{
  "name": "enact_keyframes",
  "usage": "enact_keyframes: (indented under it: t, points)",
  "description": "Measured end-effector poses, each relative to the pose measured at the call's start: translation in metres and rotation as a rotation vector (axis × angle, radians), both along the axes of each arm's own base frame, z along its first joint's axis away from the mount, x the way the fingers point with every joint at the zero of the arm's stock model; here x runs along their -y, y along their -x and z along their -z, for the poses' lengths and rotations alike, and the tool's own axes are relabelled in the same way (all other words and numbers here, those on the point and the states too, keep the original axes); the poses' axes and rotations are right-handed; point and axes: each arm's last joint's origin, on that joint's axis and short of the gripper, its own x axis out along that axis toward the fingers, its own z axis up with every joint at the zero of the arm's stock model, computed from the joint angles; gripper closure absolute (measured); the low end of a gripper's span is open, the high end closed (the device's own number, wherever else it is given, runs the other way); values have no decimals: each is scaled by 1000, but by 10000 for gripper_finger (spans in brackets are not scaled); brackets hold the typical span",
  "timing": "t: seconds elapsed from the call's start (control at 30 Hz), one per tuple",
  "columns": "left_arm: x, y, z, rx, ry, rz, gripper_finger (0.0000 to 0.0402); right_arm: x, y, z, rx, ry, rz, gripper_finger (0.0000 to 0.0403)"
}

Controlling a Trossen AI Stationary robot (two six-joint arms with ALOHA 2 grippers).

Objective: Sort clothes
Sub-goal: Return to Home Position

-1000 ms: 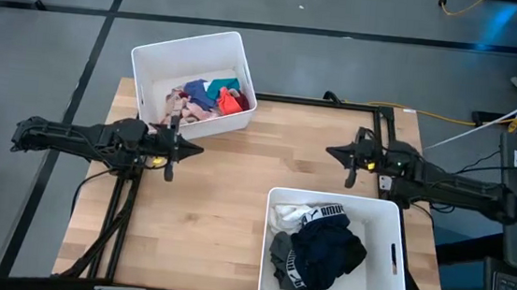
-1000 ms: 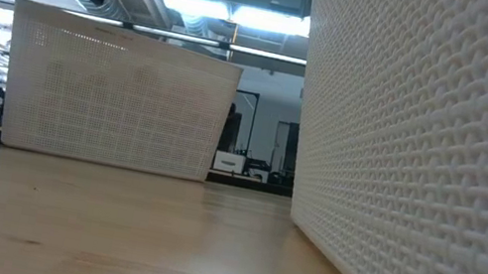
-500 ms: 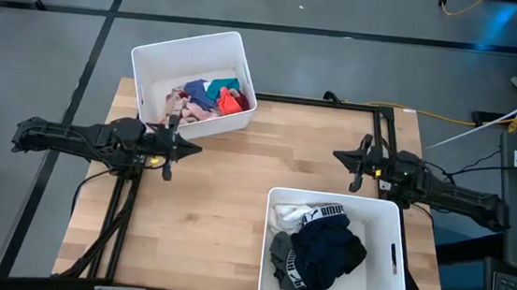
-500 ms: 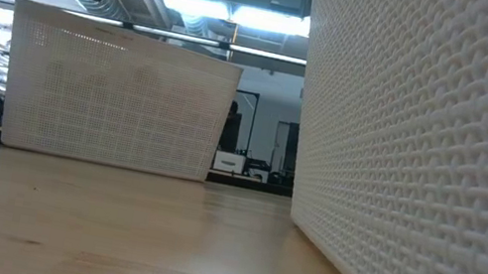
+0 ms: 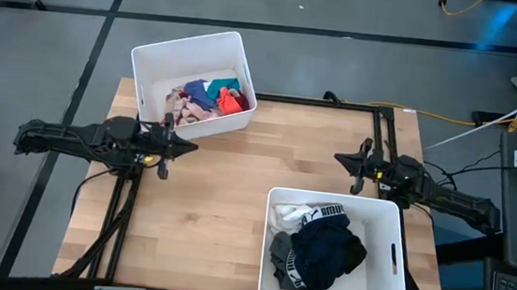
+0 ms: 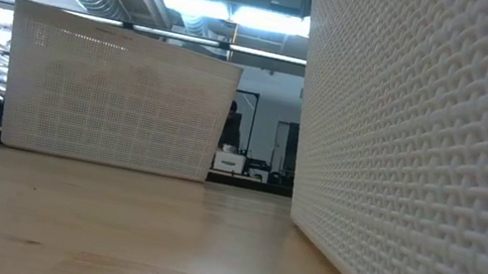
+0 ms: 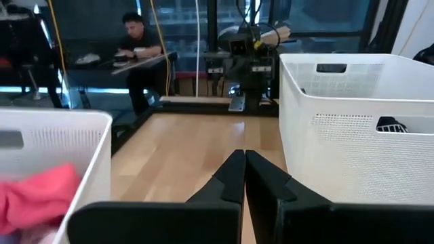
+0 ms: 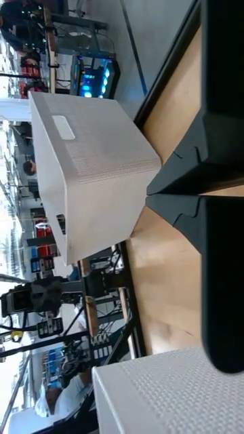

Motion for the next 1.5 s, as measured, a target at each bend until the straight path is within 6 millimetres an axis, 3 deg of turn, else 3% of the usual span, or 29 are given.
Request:
enact_keyframes:
  t: [0.4,0.63,1.17,1.5]
  points:
    - [-2,0,21,-183,213,-119,401,0,0,1,-3,1,3,397]
    - [-8,6,31,-262,170,-331,401,0,0,1,-6,0,3,397]
    - [-16,12,30,-224,94,-647,400,0,0,3,-20,-6,1,397]
    - [-6,5,22,-171,116,-373,400,0,0,3,-23,-5,1,397]
